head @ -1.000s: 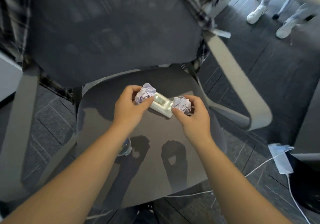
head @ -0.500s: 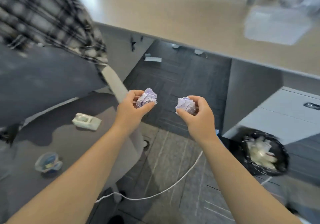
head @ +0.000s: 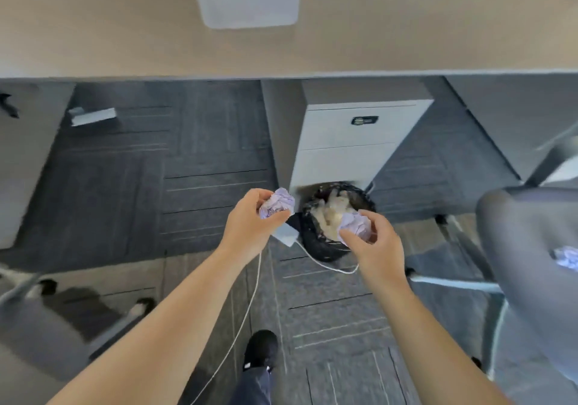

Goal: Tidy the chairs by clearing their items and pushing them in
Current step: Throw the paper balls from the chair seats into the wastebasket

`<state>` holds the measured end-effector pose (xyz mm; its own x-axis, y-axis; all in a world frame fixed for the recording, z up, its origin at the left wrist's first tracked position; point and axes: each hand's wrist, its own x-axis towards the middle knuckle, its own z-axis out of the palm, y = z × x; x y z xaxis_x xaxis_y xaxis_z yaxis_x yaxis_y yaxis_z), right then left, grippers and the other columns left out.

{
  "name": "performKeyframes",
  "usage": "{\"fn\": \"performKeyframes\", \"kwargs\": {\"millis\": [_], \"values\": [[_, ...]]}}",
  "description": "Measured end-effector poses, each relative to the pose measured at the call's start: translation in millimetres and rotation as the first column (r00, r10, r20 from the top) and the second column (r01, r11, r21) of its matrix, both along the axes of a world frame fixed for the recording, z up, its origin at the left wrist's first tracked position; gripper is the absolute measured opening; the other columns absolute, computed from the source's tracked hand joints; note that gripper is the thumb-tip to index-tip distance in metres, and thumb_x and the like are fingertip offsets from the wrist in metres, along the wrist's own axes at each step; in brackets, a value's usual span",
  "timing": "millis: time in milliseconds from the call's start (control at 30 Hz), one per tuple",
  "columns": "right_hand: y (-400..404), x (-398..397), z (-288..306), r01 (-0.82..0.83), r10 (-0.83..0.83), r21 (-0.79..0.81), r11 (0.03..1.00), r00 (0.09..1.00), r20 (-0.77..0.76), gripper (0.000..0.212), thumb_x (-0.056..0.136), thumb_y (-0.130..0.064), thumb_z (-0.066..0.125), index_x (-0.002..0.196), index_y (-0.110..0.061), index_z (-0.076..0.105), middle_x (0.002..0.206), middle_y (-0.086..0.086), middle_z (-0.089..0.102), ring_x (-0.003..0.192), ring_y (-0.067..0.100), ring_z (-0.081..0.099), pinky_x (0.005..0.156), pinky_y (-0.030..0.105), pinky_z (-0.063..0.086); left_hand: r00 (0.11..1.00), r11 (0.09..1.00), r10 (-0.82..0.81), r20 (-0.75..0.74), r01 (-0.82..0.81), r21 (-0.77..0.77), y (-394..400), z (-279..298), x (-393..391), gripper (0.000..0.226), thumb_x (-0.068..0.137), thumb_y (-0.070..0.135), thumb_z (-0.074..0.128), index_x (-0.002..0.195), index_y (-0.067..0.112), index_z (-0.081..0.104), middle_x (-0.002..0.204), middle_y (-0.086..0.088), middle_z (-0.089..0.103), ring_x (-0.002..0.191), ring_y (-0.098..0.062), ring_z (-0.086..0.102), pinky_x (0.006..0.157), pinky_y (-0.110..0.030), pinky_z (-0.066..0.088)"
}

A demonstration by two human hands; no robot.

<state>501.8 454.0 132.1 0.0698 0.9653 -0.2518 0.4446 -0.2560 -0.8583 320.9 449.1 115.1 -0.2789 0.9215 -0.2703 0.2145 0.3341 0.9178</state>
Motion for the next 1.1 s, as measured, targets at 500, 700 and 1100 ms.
{"fn": "performKeyframes", "kwargs": {"millis": [500,700,1100], "values": [[123,88,-182,0.317,-0.313,-0.241,0.917,0.948,0.058,0.042,0.080,-0.019,0.068,0.119,-0.011,0.052,0.113,0.005,0.058,0.094,0.016,0.051,0.074,0.025,0.037,0.922,0.878,-0.380,-0.072,0.334,-0.343,172,-186,104,0.019,0.080,0.031,0.058,0.088,0.014,0.054,0.070,0.005,0.053,0.067,-0.017,0.053,0.056,-0.024,0.040],[167,123,-239,0.369,-0.377,-0.304,0.878,0.926,0.033,0.043,0.079,-0.016,0.069,0.118,-0.009,0.053,0.114,0.007,0.060,0.093,0.017,0.054,0.077,0.026,0.037,0.898,0.854,-0.427,-0.108,0.361,-0.374,229,-232,156,0.027,0.082,0.031,0.058,0.102,0.014,0.055,0.080,0.005,0.054,0.084,-0.024,0.057,0.075,-0.036,0.049],[202,152,-311,0.341,-0.364,-0.420,0.841,0.931,0.027,0.045,0.080,-0.019,0.067,0.122,-0.013,0.051,0.117,0.004,0.057,0.094,0.014,0.051,0.073,0.023,0.038,0.906,0.822,-0.380,-0.186,0.239,-0.517,284,-285,190,0.043,0.090,0.028,0.048,0.129,0.011,0.041,0.126,-0.010,0.053,0.118,-0.029,0.047,0.091,-0.032,0.037]]}}
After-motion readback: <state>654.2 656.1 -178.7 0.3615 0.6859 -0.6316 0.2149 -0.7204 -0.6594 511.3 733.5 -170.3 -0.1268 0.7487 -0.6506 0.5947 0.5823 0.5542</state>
